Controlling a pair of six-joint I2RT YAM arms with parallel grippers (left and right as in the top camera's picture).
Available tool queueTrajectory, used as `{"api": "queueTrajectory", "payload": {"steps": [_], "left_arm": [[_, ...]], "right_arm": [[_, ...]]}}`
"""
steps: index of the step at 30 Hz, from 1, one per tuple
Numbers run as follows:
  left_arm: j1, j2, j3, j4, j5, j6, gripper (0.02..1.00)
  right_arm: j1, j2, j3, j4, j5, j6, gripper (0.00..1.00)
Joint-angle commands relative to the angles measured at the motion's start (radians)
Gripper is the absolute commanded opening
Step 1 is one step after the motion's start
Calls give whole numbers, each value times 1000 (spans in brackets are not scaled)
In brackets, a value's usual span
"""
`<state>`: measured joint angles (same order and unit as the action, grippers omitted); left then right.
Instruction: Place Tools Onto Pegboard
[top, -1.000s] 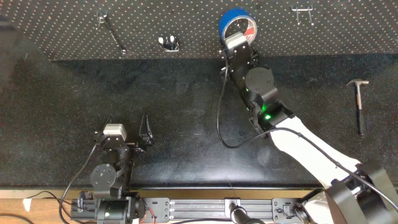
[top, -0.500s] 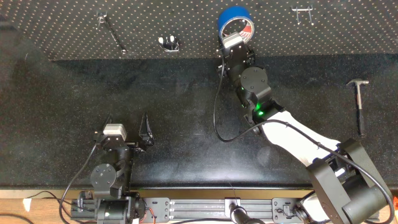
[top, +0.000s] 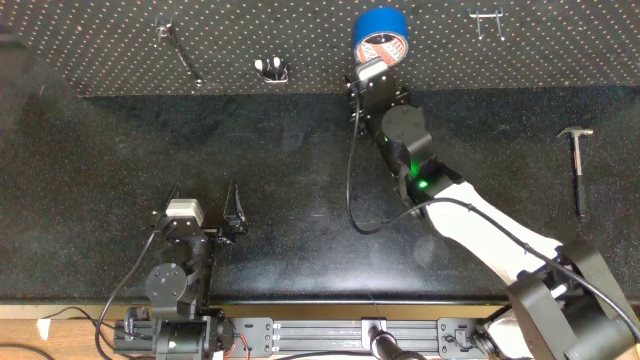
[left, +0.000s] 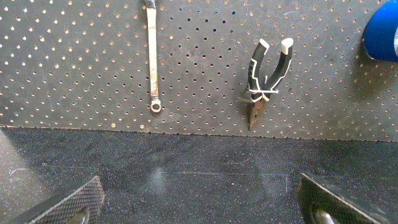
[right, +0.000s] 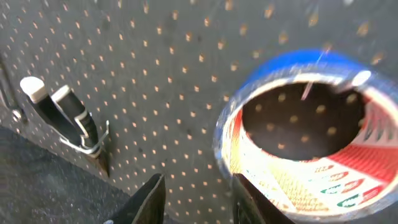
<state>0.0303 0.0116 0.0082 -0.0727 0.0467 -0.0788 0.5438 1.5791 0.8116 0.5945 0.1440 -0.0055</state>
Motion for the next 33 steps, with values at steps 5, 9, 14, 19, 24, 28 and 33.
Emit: {"api": "queueTrajectory", "payload": {"steps": [5, 9, 14, 19, 24, 28, 33], "left_arm": [[4, -8, -3, -4, 14, 9, 996], [4, -8, -3, -5, 14, 9, 996], [4, -8, -3, -4, 14, 9, 996], [4, -8, -3, -4, 14, 9, 996], [4, -8, -3, -4, 14, 9, 996], [4, -8, -3, -5, 14, 9, 996], [4, -8, -3, -4, 14, 9, 996]], "right_arm": [[-40, -393, 6, -850, 6, 208, 961], [-269, -569, 6, -1266, 6, 207, 969], [-404, -575, 6, -1389, 23, 172, 976], [-599, -512, 6, -1439, 62, -155, 976], [-1100, -472, 6, -1508, -315, -446, 976], [-1205, -307, 6, -1509, -321, -556, 976], [-1349, -203, 6, -1391, -310, -760, 976]]}}
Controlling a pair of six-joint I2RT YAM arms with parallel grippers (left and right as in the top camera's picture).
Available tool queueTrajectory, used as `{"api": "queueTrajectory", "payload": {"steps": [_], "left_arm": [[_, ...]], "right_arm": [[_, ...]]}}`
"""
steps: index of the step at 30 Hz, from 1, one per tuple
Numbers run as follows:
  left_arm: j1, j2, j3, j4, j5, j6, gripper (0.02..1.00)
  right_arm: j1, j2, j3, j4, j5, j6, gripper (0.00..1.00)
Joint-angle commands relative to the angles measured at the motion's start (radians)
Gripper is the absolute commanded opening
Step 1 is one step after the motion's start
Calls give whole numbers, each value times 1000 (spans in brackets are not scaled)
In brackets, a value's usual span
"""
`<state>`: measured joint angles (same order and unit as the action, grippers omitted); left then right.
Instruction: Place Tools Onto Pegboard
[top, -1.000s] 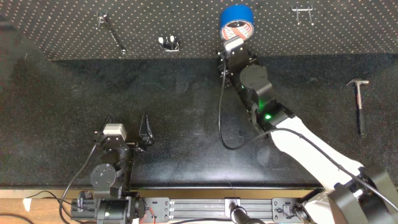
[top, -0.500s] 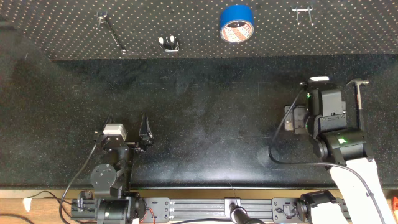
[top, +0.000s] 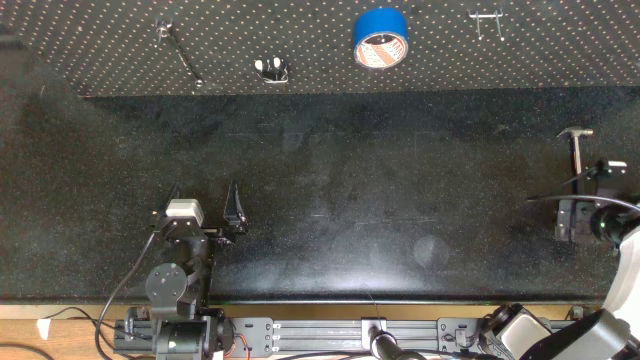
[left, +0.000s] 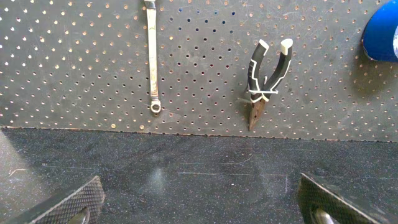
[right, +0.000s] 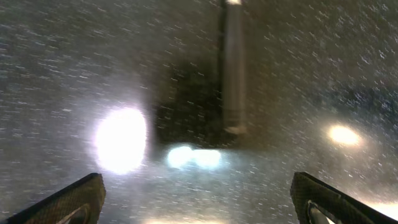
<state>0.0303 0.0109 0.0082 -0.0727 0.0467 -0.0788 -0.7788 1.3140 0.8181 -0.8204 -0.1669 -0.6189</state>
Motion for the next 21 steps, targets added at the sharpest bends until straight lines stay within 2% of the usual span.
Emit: {"api": "queueTrajectory", "payload": {"steps": [1, 8, 9, 10, 13, 15, 16, 17, 18, 21], "left_arm": [[4, -8, -3, -4, 14, 9, 996], [4, -8, -3, -5, 14, 9, 996], [4, -8, -3, -4, 14, 9, 996], [4, -8, -3, -5, 14, 9, 996], [4, -8, -3, -4, 14, 9, 996], [4, -8, -3, -5, 14, 9, 996], [4, -8, -3, -4, 14, 9, 998], [4, -8, -3, -4, 14, 9, 996], [4, -8, -3, -4, 14, 9, 996], [4, -8, -3, -4, 14, 9, 996]], "right_arm": [[-26, 85, 0, 34, 1, -169, 976], [-26, 193, 1, 196, 1, -190, 976], [-26, 198, 19, 174, 1, -165, 976], [-25, 211, 95, 93, 1, -96, 976], [-23, 258, 170, 24, 2, -72, 976], [-21, 301, 178, 25, 2, -66, 976], [-10, 320, 180, 28, 22, -55, 976], [21, 345, 180, 46, 76, -32, 976], [39, 355, 182, 48, 86, -19, 976], [41, 366, 183, 88, 85, 2, 976]]}}
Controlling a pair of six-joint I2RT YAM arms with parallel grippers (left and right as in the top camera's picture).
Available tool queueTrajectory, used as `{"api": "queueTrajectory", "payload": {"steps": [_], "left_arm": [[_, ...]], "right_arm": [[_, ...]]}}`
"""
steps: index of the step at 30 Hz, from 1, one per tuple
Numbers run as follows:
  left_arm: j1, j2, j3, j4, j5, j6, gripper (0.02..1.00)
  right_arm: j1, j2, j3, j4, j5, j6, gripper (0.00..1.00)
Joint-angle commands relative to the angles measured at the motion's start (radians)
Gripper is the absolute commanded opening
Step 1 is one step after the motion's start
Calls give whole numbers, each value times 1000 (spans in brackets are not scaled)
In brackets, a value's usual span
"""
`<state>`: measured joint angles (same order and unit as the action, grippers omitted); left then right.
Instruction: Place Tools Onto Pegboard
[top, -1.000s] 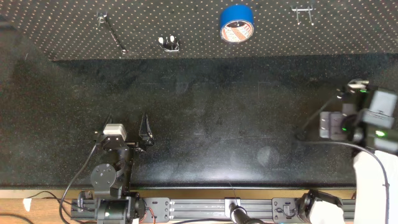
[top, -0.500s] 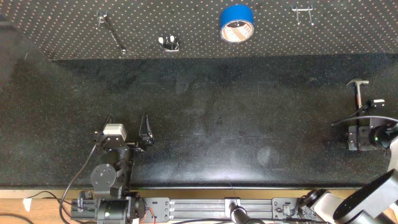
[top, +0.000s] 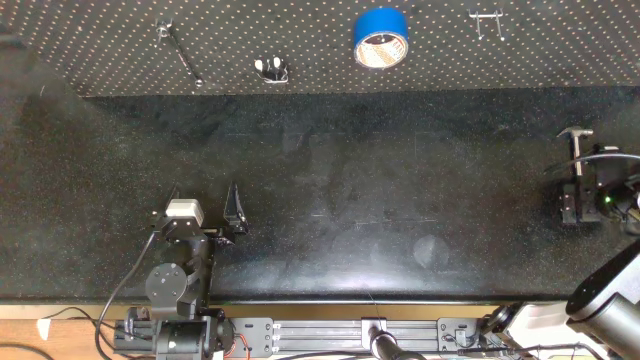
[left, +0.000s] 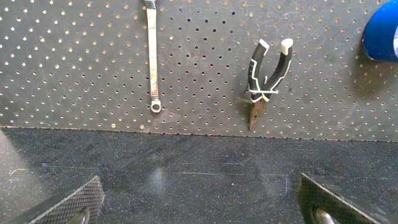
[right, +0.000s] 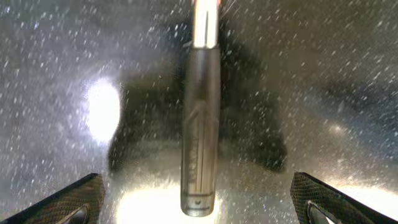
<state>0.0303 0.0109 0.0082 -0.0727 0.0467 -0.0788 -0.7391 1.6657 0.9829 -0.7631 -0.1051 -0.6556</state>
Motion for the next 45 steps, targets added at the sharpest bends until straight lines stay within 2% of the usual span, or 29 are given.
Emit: {"api": "queueTrajectory", "payload": {"steps": [1, 10, 12, 14, 19, 20, 21, 24, 25, 29, 30, 36, 38, 42, 44, 45], "left_arm": [[4, -8, -3, -4, 14, 9, 996], [4, -8, -3, -5, 14, 9, 996], [4, -8, -3, -5, 14, 9, 996], [4, -8, -3, -4, 14, 9, 996], [4, -8, -3, -4, 14, 9, 996], [4, -8, -3, -4, 14, 9, 996], [4, -8, -3, -4, 14, 9, 996], [4, -8, -3, -4, 14, 9, 996], [4, -8, -3, -5, 14, 9, 996], [4, -8, -3, -4, 14, 9, 996], [4, -8, -3, -4, 14, 9, 996], [4, -8, -3, -4, 14, 9, 996], [4, -8, -3, -4, 14, 9, 996], [4, -7, -3, -4, 14, 9, 996], [4, -8, -3, -5, 14, 9, 996], [4, -8, -3, -4, 14, 9, 996]], "right_arm": [[2, 14, 18, 39, 23, 39, 976], [31, 60, 36, 92, 41, 41, 976], [31, 63, 36, 95, 29, 22, 976], [31, 63, 36, 91, -16, 16, 976], [31, 93, 36, 96, -19, 27, 978], [31, 93, 36, 97, -19, 27, 866], [31, 93, 36, 97, -19, 27, 704], [31, 93, 36, 96, -19, 28, 489], [31, 93, 36, 96, -19, 28, 373], [31, 93, 36, 96, -18, 31, 187], [31, 93, 36, 96, -18, 32, 80], [31, 92, 36, 89, -19, 40, 77], [32, 92, 36, 84, -15, 80, 77], [33, 79, 35, 63, -14, 32, 77], [37, 34, 35, 66, -53, 84, 75], [39, -7, 36, 70, -98, 146, 75]]}}
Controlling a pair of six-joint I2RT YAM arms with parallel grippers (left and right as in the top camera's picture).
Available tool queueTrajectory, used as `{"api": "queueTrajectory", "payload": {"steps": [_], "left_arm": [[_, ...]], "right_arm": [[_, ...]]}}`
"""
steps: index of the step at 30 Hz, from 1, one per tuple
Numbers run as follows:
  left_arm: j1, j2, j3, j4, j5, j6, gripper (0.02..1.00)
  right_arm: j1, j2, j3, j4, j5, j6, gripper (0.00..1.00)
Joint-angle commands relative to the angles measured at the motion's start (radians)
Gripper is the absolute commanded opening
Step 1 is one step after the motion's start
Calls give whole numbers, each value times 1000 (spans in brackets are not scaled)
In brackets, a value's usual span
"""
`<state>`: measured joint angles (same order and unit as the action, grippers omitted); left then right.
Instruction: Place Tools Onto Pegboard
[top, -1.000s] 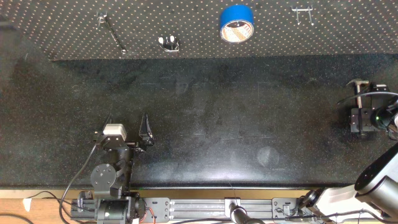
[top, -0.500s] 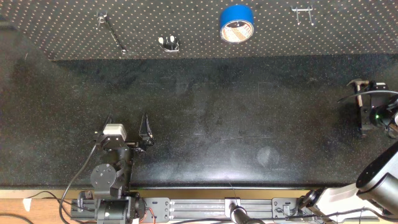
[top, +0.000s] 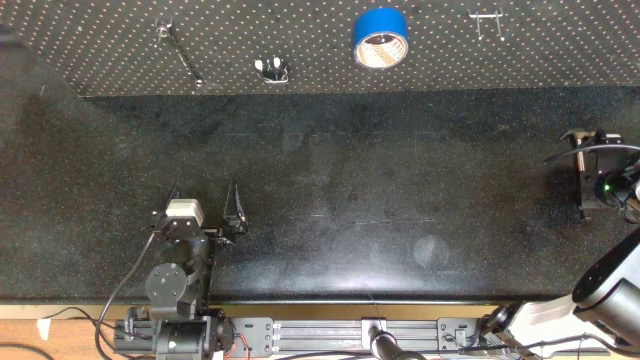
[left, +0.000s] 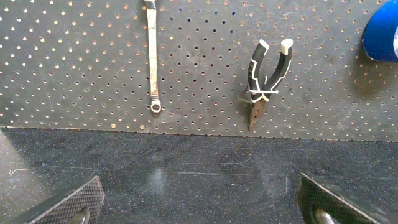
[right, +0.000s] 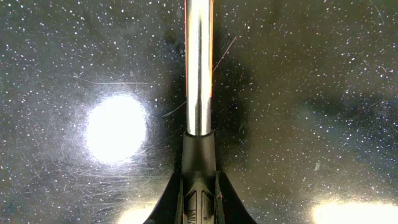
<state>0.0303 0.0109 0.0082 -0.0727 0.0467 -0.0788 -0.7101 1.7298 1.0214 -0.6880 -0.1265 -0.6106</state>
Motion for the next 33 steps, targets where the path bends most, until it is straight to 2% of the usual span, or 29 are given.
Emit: {"api": "queueTrajectory", "payload": {"steps": [1, 4, 7, 12, 17, 24, 33], "left_arm": [[4, -8, -3, -4, 14, 9, 996], [4, -8, -3, -5, 14, 9, 996], [4, -7, -3, -5, 14, 9, 996], [4, -8, -3, -4, 14, 9, 996], [4, -8, -3, -5, 14, 9, 996], [4, -7, -3, -4, 14, 9, 996], [4, -8, -3, -4, 14, 9, 996]], "right_arm": [[10, -106, -3, -2, -120, 126, 75], [11, -224, -3, -2, -235, 226, 75], [56, -346, -3, -8, -286, 263, 75], [265, -517, -3, -6, -286, 268, 75], [439, -601, -3, 47, -286, 384, 73], [549, -640, -3, 74, -286, 397, 75], [554, -592, -3, 144, -286, 397, 77]]}}
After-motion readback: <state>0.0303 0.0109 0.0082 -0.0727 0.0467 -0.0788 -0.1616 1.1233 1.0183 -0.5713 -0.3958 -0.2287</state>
